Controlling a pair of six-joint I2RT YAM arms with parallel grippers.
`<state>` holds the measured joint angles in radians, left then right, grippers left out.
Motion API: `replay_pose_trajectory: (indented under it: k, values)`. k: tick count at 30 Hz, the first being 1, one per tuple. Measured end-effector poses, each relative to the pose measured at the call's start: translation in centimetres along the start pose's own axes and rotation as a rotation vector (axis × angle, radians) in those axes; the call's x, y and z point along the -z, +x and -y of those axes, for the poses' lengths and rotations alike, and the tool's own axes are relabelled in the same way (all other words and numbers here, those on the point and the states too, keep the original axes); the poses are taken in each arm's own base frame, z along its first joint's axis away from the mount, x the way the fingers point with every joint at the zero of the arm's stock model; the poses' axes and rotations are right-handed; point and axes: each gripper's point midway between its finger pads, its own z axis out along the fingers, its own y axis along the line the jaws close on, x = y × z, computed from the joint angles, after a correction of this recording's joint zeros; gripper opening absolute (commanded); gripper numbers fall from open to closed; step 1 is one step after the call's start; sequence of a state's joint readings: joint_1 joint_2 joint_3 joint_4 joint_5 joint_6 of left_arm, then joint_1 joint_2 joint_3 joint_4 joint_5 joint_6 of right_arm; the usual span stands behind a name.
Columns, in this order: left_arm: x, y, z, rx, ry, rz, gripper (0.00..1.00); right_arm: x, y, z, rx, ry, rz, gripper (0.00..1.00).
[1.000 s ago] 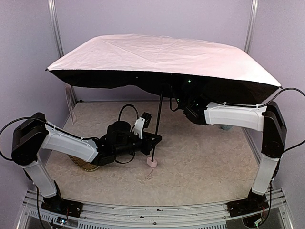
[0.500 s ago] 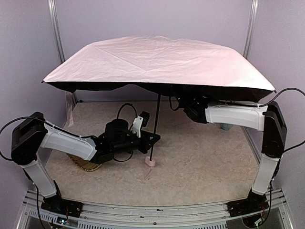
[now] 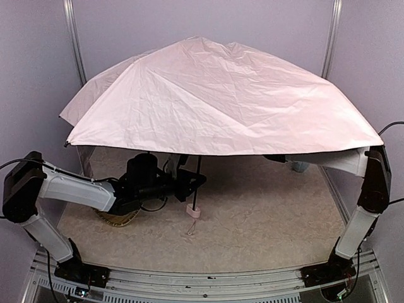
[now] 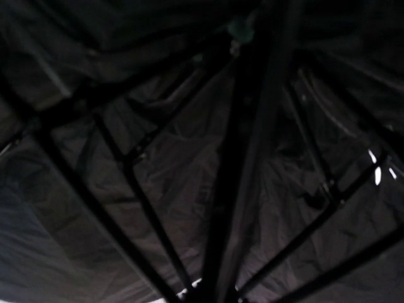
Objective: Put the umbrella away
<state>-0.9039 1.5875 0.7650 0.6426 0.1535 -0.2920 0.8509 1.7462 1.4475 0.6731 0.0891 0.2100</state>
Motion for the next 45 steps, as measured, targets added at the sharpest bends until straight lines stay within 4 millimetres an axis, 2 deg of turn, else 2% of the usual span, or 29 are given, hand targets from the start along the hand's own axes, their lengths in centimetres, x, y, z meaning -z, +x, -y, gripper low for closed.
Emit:
replay_pose_trajectory:
  k: [3,9,12,14,17,18,28,34,39,42,45]
  values:
    - [0.2,-0.4,0.3,0.003,0.011,0.009,0.00,0.4,0.2,-0.7,0.005,-0.009,-0.003,0.00]
    - [0.3,-0.5,1.0,0.025,0.047,0.004,0.00,1.2,2.1,-2.1,0.028,-0.018,-0.033,0.00]
    - [0.7,-3.3,1.3,0.037,0.056,0.086,0.00,2.1,4.6,-3.1,0.027,-0.051,-0.102,0.00]
    - [1.3,-5.3,0.9,0.053,0.044,0.140,0.00,3.2,7.5,-4.7,0.028,-0.099,-0.179,0.00]
    - [3.1,-10.2,-0.2,0.050,0.003,0.287,0.00,5.2,11.8,-7.0,0.038,-0.175,-0.308,0.00]
    - [3.3,-10.4,-0.4,0.037,0.003,0.281,0.00,5.3,12.1,-7.3,0.036,-0.182,-0.307,0.00]
    - [3.3,-10.2,-0.2,0.025,0.010,0.270,0.00,5.5,11.3,-7.2,-0.013,-0.234,-0.307,0.00]
    - [3.4,-9.9,0.0,-0.019,0.020,0.243,0.19,5.5,10.9,-7.0,-0.056,-0.277,-0.317,0.00]
    - [4.1,-10.6,0.5,-0.097,0.041,0.250,0.55,4.8,9.9,-4.5,-0.091,-0.232,-0.286,0.00]
    - [4.0,-10.2,0.8,-0.110,0.071,0.234,0.65,4.4,8.8,-3.4,-0.124,-0.207,-0.240,0.00]
    - [3.7,-9.4,0.9,-0.113,0.110,0.210,0.72,4.3,7.7,-3.4,-0.149,-0.208,-0.191,0.00]
